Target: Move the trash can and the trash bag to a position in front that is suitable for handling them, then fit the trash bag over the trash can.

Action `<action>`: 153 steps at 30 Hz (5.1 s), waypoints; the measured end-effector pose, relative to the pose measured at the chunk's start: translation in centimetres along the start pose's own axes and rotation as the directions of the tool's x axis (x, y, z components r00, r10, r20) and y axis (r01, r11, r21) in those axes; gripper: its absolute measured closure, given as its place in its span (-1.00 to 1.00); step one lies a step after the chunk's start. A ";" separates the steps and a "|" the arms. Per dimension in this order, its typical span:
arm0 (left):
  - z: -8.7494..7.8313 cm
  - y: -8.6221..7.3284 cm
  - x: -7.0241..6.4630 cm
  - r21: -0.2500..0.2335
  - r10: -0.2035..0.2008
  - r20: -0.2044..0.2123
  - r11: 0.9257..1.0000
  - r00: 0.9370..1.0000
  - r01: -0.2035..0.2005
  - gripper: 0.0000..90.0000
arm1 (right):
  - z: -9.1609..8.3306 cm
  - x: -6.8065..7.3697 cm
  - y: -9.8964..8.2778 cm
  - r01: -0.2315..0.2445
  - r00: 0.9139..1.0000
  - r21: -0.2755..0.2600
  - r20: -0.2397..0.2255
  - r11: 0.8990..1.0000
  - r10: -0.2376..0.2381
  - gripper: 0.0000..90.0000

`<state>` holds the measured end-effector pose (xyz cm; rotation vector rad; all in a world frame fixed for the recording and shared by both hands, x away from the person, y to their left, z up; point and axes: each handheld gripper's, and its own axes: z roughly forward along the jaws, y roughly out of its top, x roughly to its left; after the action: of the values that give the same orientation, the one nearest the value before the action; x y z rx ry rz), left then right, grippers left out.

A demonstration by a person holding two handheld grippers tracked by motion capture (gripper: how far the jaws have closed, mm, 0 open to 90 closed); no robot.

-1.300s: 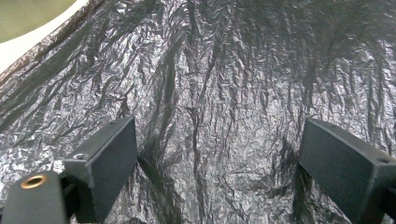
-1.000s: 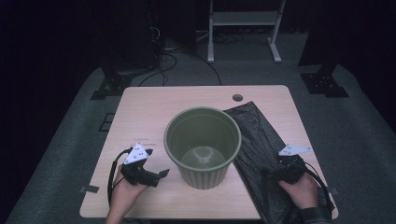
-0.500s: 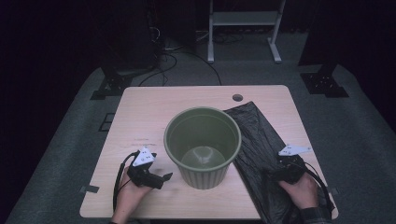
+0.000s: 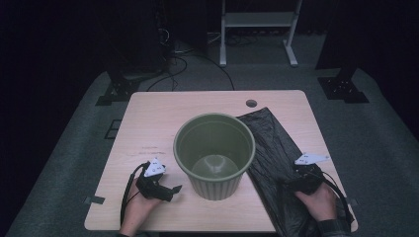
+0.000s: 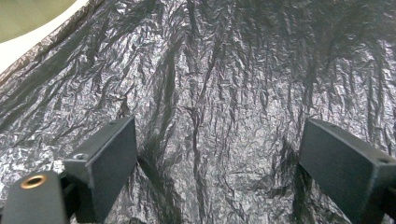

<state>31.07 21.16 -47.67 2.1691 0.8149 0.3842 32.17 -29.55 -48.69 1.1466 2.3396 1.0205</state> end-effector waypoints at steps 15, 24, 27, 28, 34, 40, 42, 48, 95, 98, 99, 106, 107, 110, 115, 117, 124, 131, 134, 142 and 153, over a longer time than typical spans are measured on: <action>0.8 -0.3 0.4 0.058 -0.011 -0.010 0.998 1.000 0.011 -1.00 | 0.0 0.0 0.0 -0.001 1.000 0.000 0.001 1.000 0.001 -0.77; 0.8 -0.2 0.4 0.059 -0.011 -0.011 0.998 1.000 0.011 -1.00 | -0.1 0.1 0.0 -0.002 1.000 0.001 0.001 1.000 0.002 -0.74; 0.8 -0.2 0.3 0.059 -0.011 -0.011 0.998 1.000 0.012 -1.00 | -0.2 0.3 -0.1 0.010 1.000 -0.014 -0.012 1.000 -0.010 -0.54; 0.8 -0.3 0.3 0.059 -0.013 -0.012 0.998 1.000 0.013 -1.00 | -0.2 0.3 -0.1 0.016 1.000 -0.019 -0.015 1.000 -0.016 -0.51; 0.8 -0.3 0.3 0.059 -0.013 -0.012 0.998 1.000 0.014 -1.00 | -0.6 0.7 0.0 0.032 0.999 -0.035 -0.041 0.999 -0.034 0.54; 0.8 -0.2 0.3 0.059 -0.013 -0.012 0.998 1.000 0.014 -1.00 | -0.7 0.6 0.2 0.023 0.998 -0.017 -0.062 1.000 -0.024 1.00; 0.8 -0.2 0.3 0.059 -0.013 -0.012 0.998 1.000 0.014 -1.00 | -0.7 0.7 0.2 0.022 0.998 -0.012 -0.058 1.000 -0.023 1.00; 0.8 -0.2 0.3 0.059 -0.013 -0.013 0.998 1.000 0.014 -1.00 | -0.4 1.3 0.9 0.023 0.994 -0.019 -0.110 1.000 -0.025 1.00; 0.8 -0.2 0.3 0.059 -0.013 -0.012 0.998 1.000 0.014 -1.00 | 0.6 -3.0 1.7 -0.121 0.993 0.063 0.016 0.991 0.120 -0.79; 0.8 -0.2 0.3 0.059 -0.013 -0.013 0.998 1.000 0.014 -1.00 | 0.6 -2.8 1.8 -0.121 0.993 0.067 0.001 0.990 0.121 -0.79; 0.8 -0.2 0.3 0.059 -0.013 -0.012 0.998 1.000 0.014 -1.00 | 0.6 -2.7 1.9 -0.123 0.992 0.067 -0.007 0.990 0.124 -0.79; 0.8 -0.2 0.3 0.059 -0.013 -0.013 0.998 1.000 0.014 -1.00 | 1.1 -1.8 2.4 -0.120 0.990 0.064 -0.067 0.991 0.124 -0.79; 0.8 -0.2 0.3 0.059 -0.013 -0.013 0.998 1.000 0.014 -1.00 | 1.2 -1.7 2.4 -0.120 0.990 0.063 -0.071 0.991 0.124 -0.79; 0.8 -0.2 0.3 0.059 -0.013 -0.013 0.998 1.000 0.014 -1.00 | 1.4 -1.3 2.6 -0.111 0.990 0.065 -0.081 0.992 0.116 -0.79; 0.8 -0.2 0.3 0.059 -0.013 -0.013 0.998 1.000 0.014 -1.00 | 1.8 -0.7 3.1 -0.100 0.989 0.069 -0.102 0.993 0.107 -0.79; 0.8 -0.2 0.3 0.059 -0.013 -0.013 0.998 1.000 0.014 -1.00 | 2.0 -0.3 3.3 -0.095 0.989 0.071 -0.109 0.993 0.102 -0.79; 0.8 -0.2 0.3 0.059 -0.013 -0.013 0.998 1.000 0.013 -1.00 | 2.9 1.2 4.4 -0.060 0.987 0.094 -0.140 0.994 0.073 -0.79; 0.8 -0.2 0.3 0.059 -0.013 -0.013 0.998 1.000 0.014 -1.00 | 3.8 2.5 5.3 -0.053 0.981 0.088 -0.180 0.995 0.068 -0.79; 0.8 -0.2 0.3 0.059 -0.012 -0.012 0.998 1.000 0.013 -1.00 | 4.4 3.1 5.7 -0.044 0.980 0.084 -0.190 0.995 0.059 -0.79; 0.8 -0.2 0.3 0.059 -0.012 -0.012 0.998 1.000 0.013 -1.00 | 5.4 4.5 6.6 -0.033 0.977 0.068 -0.209 0.997 0.047 -0.78; 0.8 -0.2 0.3 0.059 -0.013 -0.012 0.998 1.000 0.013 -1.00 | 6.2 5.9 7.0 0.009 0.986 0.058 -0.168 0.998 0.001 -0.78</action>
<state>31.61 21.06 -48.37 2.2169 0.8560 0.3707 35.91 -19.19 -47.82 1.1164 2.5165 1.0930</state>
